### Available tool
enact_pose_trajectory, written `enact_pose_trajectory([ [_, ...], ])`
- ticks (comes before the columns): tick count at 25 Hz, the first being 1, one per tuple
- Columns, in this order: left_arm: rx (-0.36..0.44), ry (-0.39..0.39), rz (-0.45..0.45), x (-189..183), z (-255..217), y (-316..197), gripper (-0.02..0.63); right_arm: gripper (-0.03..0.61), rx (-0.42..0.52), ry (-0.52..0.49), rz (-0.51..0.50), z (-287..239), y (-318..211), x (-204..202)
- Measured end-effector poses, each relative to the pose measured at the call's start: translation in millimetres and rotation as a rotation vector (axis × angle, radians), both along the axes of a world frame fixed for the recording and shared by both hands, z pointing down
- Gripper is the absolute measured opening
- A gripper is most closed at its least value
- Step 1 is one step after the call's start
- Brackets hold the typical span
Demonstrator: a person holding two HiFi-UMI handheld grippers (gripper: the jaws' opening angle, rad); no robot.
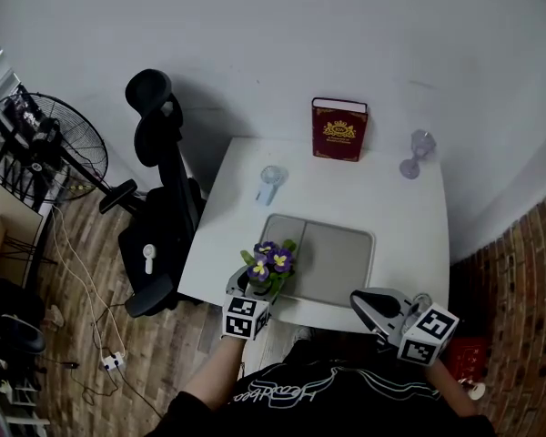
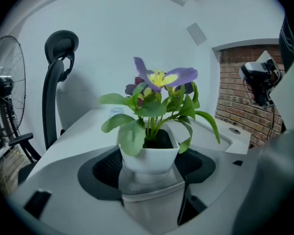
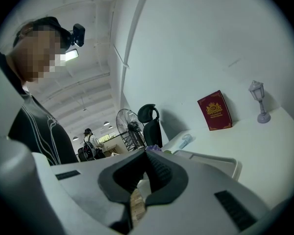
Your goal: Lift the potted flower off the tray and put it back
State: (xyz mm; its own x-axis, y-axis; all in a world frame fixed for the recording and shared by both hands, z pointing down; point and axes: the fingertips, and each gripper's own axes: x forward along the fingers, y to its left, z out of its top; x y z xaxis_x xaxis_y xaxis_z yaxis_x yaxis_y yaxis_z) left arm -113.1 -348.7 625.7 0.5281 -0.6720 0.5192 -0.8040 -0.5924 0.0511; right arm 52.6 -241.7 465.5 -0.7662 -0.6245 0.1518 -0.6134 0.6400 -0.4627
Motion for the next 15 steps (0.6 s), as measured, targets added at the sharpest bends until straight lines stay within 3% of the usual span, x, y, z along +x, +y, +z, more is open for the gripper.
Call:
enact_pose_trajectory([
  [9,-0.045,0.0,-0.008,-1.3,0.8,-2.1,0.347,0.003,-0.021,0.002,0.013,5.6,0.1,-1.7],
  [15,-0.023,0.01,-0.032,-1.7,-3.3,-4.5,0.345,0.003,-0.034,0.001,0.017,9.9,4.7,-1.8],
])
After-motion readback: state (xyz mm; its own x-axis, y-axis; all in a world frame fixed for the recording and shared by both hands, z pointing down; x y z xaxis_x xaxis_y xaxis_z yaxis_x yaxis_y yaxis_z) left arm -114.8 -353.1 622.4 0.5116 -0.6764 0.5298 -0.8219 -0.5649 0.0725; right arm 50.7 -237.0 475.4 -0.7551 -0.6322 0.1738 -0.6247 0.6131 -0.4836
